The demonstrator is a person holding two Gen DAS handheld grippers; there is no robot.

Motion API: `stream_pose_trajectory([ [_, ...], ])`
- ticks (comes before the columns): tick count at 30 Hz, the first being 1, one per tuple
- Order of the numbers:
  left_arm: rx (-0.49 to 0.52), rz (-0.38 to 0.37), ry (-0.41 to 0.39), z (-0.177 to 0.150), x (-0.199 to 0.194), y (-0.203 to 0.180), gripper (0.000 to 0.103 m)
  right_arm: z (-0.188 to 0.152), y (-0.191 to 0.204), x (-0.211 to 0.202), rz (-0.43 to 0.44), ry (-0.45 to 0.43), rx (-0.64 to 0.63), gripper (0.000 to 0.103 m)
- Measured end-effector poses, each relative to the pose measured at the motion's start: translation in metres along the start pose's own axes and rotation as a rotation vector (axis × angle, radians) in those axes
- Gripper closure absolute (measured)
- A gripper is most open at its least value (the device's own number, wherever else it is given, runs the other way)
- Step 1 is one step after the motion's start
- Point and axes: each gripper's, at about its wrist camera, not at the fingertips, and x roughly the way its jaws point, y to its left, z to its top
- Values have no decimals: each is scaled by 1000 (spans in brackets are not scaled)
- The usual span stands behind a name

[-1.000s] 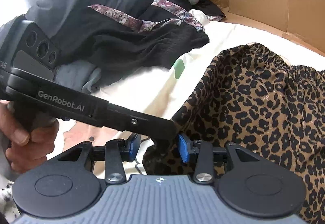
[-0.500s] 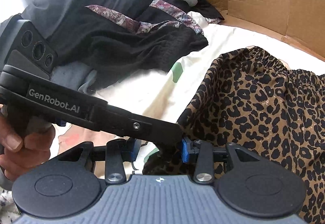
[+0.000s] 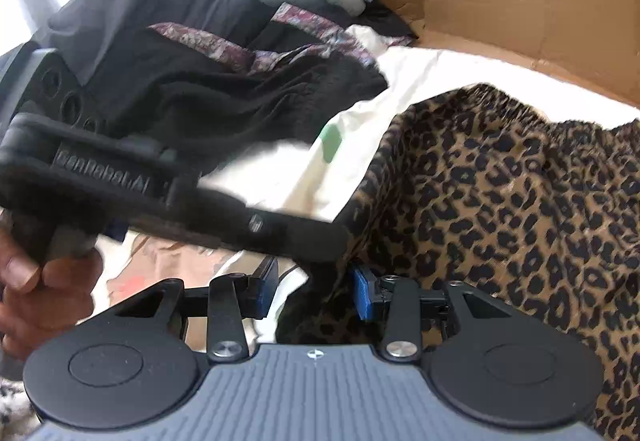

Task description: Fold clothes

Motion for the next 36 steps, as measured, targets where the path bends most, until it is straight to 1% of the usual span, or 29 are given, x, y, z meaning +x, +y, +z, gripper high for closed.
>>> stream_pose_trajectory([
  [3,-15,-14,0,1,1,0,99,2,-2,1,-19,-5,-1,57],
  [5,-22,-26,3,1,3,-1,99,3,-3,2,-31,-8,-2,60],
  [7,-30,-40,6,1,5,-2,99,3,-4,2,-29,4,4,75],
  [8,-32,-48,6,1,6,-2,99,3,-5,3,-28,11,7,78],
  [9,-31,-53,6,2,7,-4,99,3,-6,3,-26,17,10,88],
  [10,-28,-55,6,2,8,-5,99,3,-7,3,-25,23,13,94],
  [11,-24,-56,6,2,9,-6,99,3,-8,3,-24,29,16,98],
  [12,-16,-53,4,3,10,-7,99,4,-8,3,-22,35,19,99],
  [16,-2,-29,-6,6,9,-7,92,4,-17,2,-24,32,36,101],
  [18,8,-12,-19,7,7,-7,91,2,-23,-1,-36,32,50,101],
  [21,40,26,-30,8,5,-6,84,-1,-32,-8,-55,33,75,101],
  [29,76,136,8,-2,18,0,83,-5,-59,-36,-90,2,100,101],
  [36,97,191,53,-9,32,-1,83,-15,-85,-59,-139,-14,135,101],
])
